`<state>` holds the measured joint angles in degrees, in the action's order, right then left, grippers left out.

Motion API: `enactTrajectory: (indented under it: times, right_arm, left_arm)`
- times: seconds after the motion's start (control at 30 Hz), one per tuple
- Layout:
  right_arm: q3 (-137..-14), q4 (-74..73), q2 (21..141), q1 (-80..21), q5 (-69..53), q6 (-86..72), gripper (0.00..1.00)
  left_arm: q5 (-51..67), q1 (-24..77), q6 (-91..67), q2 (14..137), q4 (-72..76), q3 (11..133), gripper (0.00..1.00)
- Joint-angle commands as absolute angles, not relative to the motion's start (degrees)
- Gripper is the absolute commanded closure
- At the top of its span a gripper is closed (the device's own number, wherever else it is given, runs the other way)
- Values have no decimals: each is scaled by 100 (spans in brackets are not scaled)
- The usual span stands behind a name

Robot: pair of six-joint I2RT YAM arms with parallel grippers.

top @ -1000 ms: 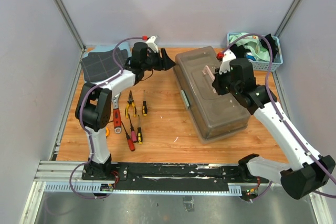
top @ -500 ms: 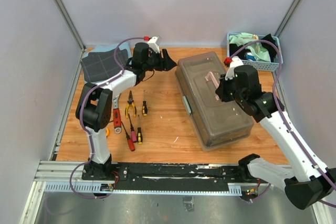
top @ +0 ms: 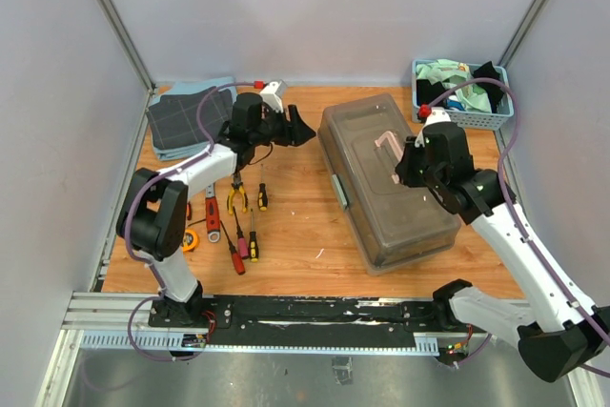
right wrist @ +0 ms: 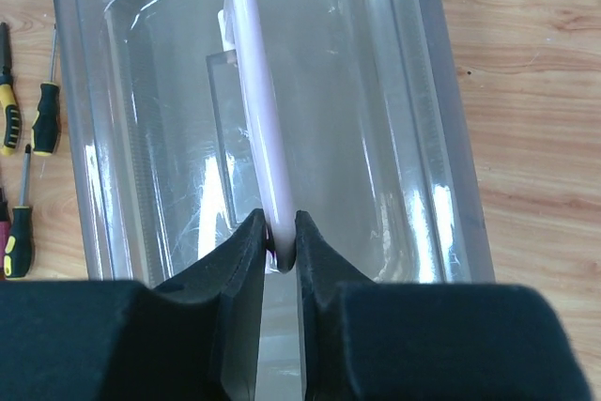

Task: Pack the tool kit

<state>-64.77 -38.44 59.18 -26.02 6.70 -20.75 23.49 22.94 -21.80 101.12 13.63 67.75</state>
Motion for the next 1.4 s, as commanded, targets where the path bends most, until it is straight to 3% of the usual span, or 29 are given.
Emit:
enactTrajectory:
  times: [0.0, 0.13, 0.4, 0.73, 1.0, 1.17, 1.37]
  right_arm:
    - [-6009, -5156, 5841, -2645, 1147, -2198, 84]
    - [-6019, -5290, 5786, -2639, 1084, -2161, 67]
    - [-5963, -5546, 5493, -2641, 1004, -2147, 49]
    - [-6740, -6350, 5018, -2646, 1535, -2118, 46]
    - [-6891, -6452, 5178, -2323, 2091, -1648, 29]
    - [-7065, -6253, 5495, -1746, 1375, -1253, 21]
    - [-6940, -6033, 5726, -793, -76, -920, 20]
  left_arm:
    - [2434, 2338, -2361, 9452, 1478, 6327, 39]
    - [2437, 2338, -2386, 9053, 1481, 5920, 39]
    - [2436, 2338, -2403, 8751, 1465, 5602, 37]
    - [2569, 2459, -3547, 8162, 1407, 4774, 37]
    - [2778, 2940, -4270, 7747, 1486, 4219, 34]
    - [2959, 2961, -4523, 7951, 1700, 4231, 29]
    - [3126, 3111, -4897, 8247, 2087, 4091, 23]
